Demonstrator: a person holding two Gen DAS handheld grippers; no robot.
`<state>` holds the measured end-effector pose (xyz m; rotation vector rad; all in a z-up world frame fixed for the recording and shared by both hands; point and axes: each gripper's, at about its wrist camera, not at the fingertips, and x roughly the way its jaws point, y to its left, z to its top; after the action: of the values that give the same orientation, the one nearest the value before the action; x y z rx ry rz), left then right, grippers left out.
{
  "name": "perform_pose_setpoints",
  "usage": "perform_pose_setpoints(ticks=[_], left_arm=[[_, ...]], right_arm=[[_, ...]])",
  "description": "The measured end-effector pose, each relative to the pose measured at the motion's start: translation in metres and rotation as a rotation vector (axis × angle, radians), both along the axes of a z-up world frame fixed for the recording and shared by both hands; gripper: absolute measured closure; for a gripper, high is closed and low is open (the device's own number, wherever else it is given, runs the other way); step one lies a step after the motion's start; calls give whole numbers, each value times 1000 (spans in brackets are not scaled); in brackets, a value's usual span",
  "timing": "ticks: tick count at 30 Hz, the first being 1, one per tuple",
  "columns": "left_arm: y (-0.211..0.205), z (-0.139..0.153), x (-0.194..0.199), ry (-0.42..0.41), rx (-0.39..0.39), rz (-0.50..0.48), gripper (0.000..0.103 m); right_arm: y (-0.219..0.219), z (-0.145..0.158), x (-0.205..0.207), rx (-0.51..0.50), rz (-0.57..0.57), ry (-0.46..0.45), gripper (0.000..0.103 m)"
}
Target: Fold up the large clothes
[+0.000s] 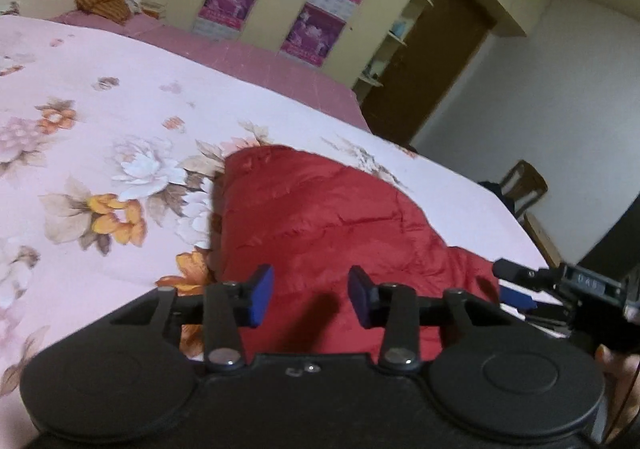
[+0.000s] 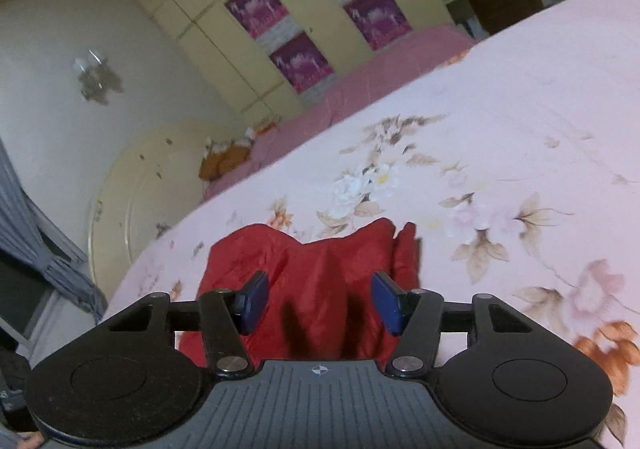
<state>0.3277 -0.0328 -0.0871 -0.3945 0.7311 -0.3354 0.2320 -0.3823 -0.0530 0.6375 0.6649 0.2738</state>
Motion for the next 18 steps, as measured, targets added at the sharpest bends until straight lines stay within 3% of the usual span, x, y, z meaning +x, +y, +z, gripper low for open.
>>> perform_pose_setpoints(ticks=[1,2,3,10,18], left_arm=[[-6,-1,-1,-1,3,-20,67],[-8,-3,-1,-8,3,-48,67],[-15,-3,-1,-19,9,-83,67],[-59,-15,6,-35,54,-261,67],[-89,-35,15,-21,150,-312,67]], right_arm=[[2,-2,7,-7,8,9,54],[5,-3,9,-28,12,26,87],[5,-4,11,-41,5,41,92],[0,-31,-8,-137,-80,96,92],[5,-69,-14,-179,-137,165,92]])
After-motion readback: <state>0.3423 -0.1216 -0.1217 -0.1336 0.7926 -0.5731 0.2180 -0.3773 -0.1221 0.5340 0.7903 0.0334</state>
